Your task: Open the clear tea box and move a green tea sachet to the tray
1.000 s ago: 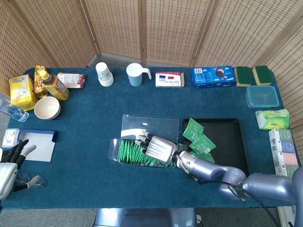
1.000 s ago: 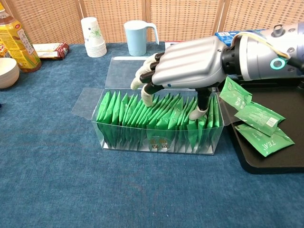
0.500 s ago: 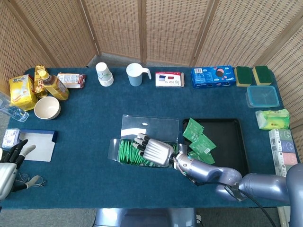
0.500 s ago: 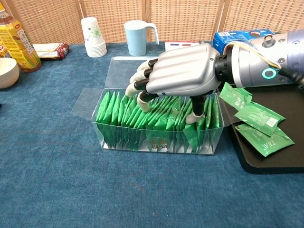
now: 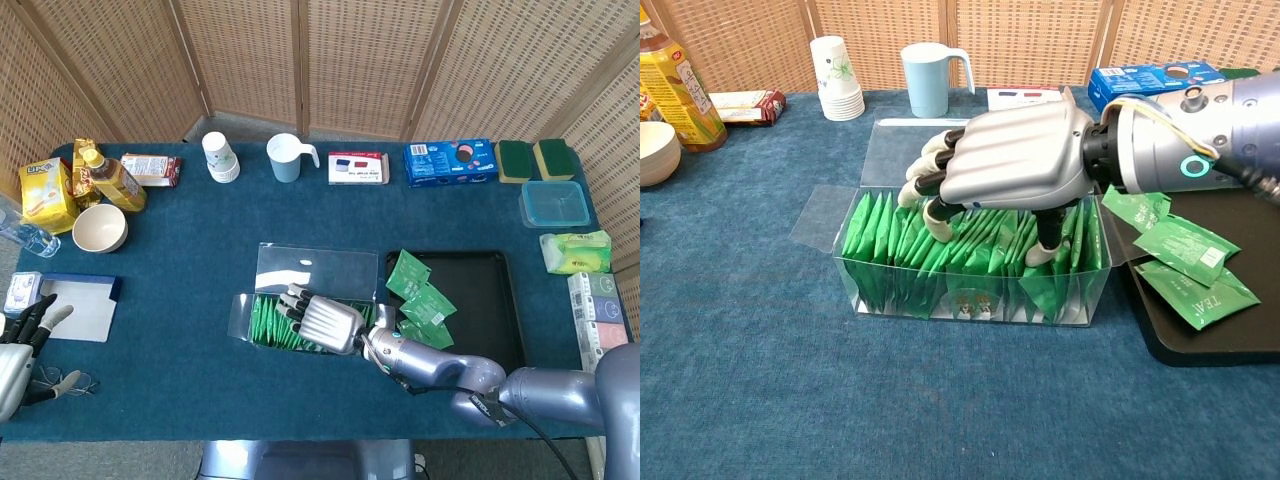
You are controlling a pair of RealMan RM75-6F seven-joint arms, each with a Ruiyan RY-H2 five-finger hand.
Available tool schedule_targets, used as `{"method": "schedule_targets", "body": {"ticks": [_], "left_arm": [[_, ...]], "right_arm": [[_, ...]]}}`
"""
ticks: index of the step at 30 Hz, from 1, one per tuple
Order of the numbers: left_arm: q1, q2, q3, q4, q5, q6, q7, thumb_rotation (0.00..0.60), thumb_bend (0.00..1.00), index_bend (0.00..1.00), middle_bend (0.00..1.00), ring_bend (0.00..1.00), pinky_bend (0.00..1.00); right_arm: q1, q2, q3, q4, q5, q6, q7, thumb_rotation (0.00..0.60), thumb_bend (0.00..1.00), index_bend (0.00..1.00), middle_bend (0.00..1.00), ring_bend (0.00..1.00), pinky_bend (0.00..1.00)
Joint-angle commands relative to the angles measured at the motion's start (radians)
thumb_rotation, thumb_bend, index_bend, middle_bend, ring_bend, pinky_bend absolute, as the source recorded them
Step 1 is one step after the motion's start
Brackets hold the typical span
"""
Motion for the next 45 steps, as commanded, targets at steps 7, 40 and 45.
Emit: {"method": "schedule_targets", "body": {"ticks": [7, 40, 45], "left_arm": [[0.001, 0.000, 0.000, 0.003, 0.000, 0.001, -0.005, 0.581, 0.18, 0.13, 0.03, 0.06, 0.22], [-0.004, 0.006, -0.006, 0.005, -0.001, -0.001, -0.010, 0.582, 0.18, 0.13, 0.03, 0.06, 0.22], [-0.005, 0.007, -0.007, 0.005, -0.001, -0.001, -0.011, 0.581, 0.18, 0.13, 0.03, 0.06, 0.22]], "right_arm": [[-0.003, -0.011, -0.001, 0.006, -0.003, 0.012, 0.017, 0.600, 0.25, 0.33, 0.12, 0.06, 0.01], [-0.027, -0.039, 0.004, 0.023, -0.004, 0.066, 0.082, 0.600, 0.34, 0.56, 0.21, 0.14, 0.01], [-0.033, -0.041, 0.007, 0.027, -0.009, 0.082, 0.086, 0.600, 0.35, 0.58, 0.23, 0.15, 0.01]]}}
